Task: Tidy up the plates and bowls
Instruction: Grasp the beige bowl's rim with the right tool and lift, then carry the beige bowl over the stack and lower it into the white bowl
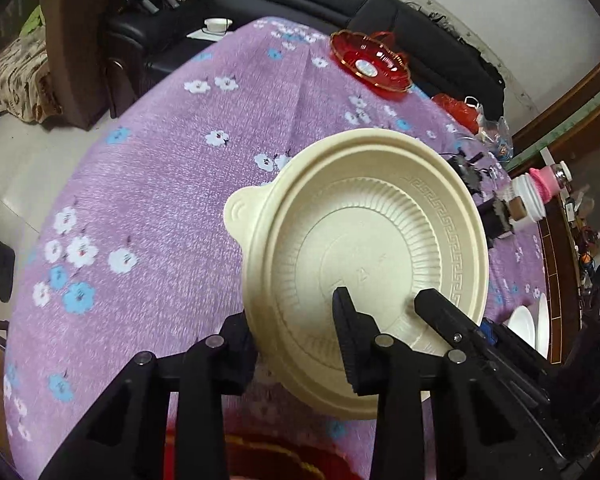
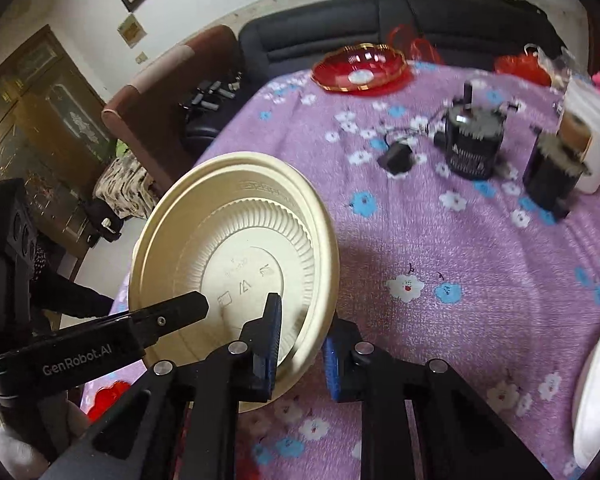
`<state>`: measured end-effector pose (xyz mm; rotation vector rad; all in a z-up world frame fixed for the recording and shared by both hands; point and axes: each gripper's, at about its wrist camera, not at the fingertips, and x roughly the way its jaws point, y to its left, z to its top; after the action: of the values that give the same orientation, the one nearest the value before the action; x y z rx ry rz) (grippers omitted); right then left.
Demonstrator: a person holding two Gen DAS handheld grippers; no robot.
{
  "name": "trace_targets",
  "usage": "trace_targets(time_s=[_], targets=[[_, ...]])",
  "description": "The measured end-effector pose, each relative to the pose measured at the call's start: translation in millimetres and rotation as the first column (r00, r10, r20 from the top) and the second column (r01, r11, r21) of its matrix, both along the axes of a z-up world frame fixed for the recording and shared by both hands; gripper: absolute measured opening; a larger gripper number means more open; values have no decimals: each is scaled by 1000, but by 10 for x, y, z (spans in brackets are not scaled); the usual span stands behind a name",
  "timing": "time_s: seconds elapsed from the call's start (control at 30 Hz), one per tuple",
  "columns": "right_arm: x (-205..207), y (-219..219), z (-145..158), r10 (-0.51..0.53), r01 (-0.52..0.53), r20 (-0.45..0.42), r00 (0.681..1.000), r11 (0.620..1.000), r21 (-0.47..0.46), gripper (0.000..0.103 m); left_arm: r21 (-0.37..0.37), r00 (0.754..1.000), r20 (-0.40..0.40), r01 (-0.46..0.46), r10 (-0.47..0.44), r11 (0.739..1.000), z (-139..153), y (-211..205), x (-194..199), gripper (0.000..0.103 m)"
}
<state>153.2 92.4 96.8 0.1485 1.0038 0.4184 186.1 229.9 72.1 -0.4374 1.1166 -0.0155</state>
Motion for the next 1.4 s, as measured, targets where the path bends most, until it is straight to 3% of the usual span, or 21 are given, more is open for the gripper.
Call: trace_targets(time_s=[0.67, 1.0, 1.4], targets=[[-1165, 240, 393, 120, -120, 79, 990, 993, -11, 21, -97, 994, 70, -78, 85, 992, 342, 226, -1339, 34], [-1500, 426, 216, 180, -180, 42, 983, 984, -15, 21, -95, 993, 53, -105, 110, 990, 173, 377, -1839, 34], [-1656, 501, -106, 189, -190, -24, 982, 981, -37, 21, -111, 992, 10, -126, 128, 986, -98, 410, -2017, 34]])
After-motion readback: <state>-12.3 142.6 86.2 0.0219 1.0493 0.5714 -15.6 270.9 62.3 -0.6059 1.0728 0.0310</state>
